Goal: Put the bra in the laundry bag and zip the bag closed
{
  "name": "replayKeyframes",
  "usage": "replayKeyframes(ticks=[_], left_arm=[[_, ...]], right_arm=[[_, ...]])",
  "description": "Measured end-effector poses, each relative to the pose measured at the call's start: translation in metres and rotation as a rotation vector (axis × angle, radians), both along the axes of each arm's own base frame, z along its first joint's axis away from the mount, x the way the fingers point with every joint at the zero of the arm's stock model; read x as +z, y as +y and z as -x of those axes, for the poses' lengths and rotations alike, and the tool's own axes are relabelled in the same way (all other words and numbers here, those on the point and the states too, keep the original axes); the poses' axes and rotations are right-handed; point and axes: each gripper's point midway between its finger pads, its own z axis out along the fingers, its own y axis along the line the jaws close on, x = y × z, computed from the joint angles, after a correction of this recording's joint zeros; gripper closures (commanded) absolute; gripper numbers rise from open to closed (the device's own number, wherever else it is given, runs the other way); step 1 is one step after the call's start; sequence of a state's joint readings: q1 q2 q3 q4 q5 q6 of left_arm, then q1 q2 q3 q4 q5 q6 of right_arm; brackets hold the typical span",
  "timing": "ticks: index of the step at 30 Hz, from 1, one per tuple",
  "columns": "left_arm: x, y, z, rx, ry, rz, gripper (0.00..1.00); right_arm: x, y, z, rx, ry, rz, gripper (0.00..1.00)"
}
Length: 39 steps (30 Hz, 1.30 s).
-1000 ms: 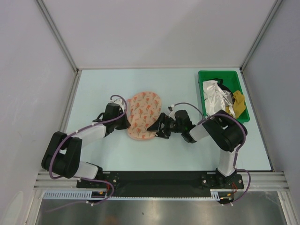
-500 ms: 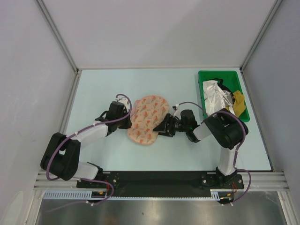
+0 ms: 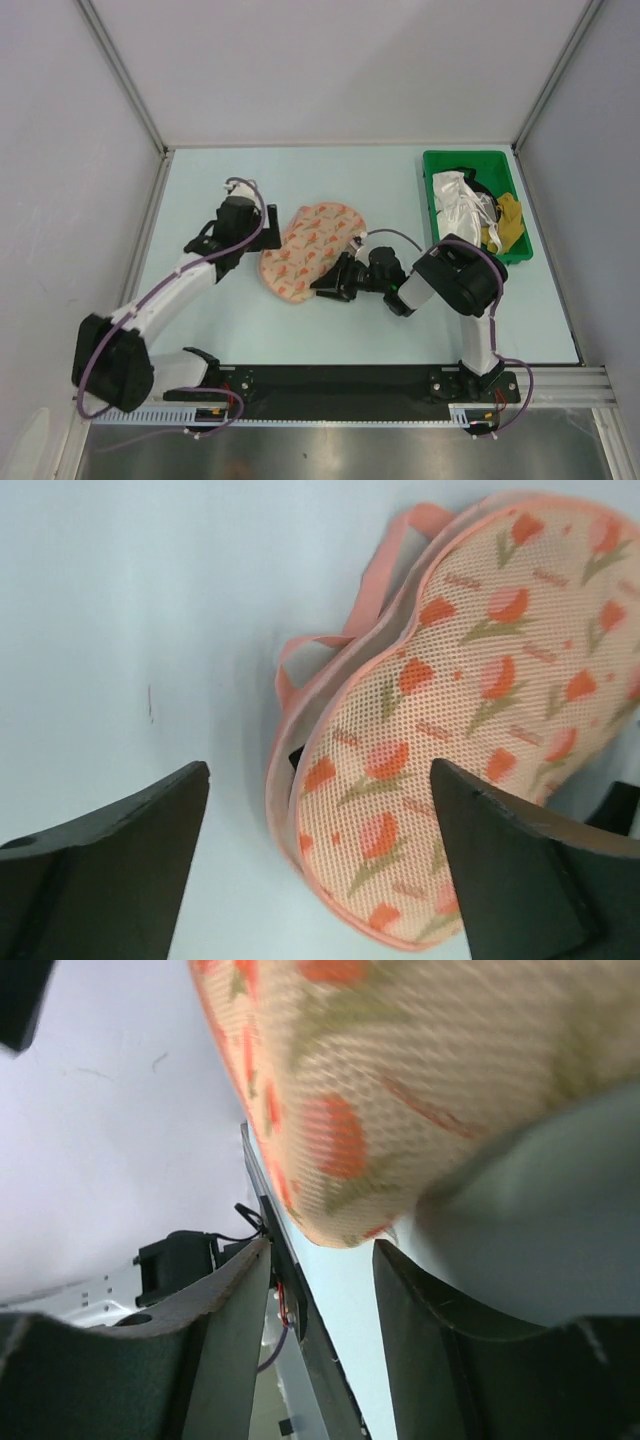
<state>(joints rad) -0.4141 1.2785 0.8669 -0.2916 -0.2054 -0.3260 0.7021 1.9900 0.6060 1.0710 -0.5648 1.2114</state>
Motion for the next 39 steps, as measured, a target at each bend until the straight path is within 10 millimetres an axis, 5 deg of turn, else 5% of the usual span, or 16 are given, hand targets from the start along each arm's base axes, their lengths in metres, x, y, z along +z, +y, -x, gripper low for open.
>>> replayKeyframes(ticks=[6, 10, 15, 21, 23, 25, 27, 34, 39], left_arm=[[0.035, 0.000, 0.055, -0.004, -0.135, 0.179, 0.42], [0.007, -0.018, 0.108, -0.084, -0.116, 0.329, 0.44], [-0.030, -0.032, 0.143, -0.130, -0.065, 0.432, 0.47], [-0.034, -0.055, 0.154, -0.183, -0.077, 0.494, 0.57], [-0.039, -0.061, 0.156, -0.199, -0.082, 0.488, 0.52], [-0.046, -0.066, 0.157, -0.210, -0.075, 0.465, 0.35], [-0.052, -0.069, 0.156, -0.212, -0.073, 0.441, 0.34], [-0.063, -0.080, 0.153, -0.214, -0.088, 0.402, 0.52], [-0.077, -0.078, 0.150, -0.196, -0.092, 0.373, 0.55]], right_arm=[[-0.008, -0.003, 0.009, -0.089, 0.052, 0.041, 0.36], [-0.007, 0.003, 0.008, -0.141, 0.054, 0.061, 0.37], [-0.007, 0.011, 0.000, -0.189, 0.062, 0.073, 0.46], [-0.011, 0.024, -0.017, -0.218, 0.061, 0.090, 0.68], [-0.011, 0.026, -0.018, -0.223, 0.068, 0.096, 0.69], [-0.011, 0.027, -0.020, -0.227, 0.079, 0.103, 0.71], [-0.010, 0.028, -0.020, -0.230, 0.095, 0.104, 0.74], [0.001, 0.030, -0.022, -0.263, 0.172, 0.075, 0.79], [0.002, 0.031, -0.023, -0.287, 0.236, 0.063, 0.80]])
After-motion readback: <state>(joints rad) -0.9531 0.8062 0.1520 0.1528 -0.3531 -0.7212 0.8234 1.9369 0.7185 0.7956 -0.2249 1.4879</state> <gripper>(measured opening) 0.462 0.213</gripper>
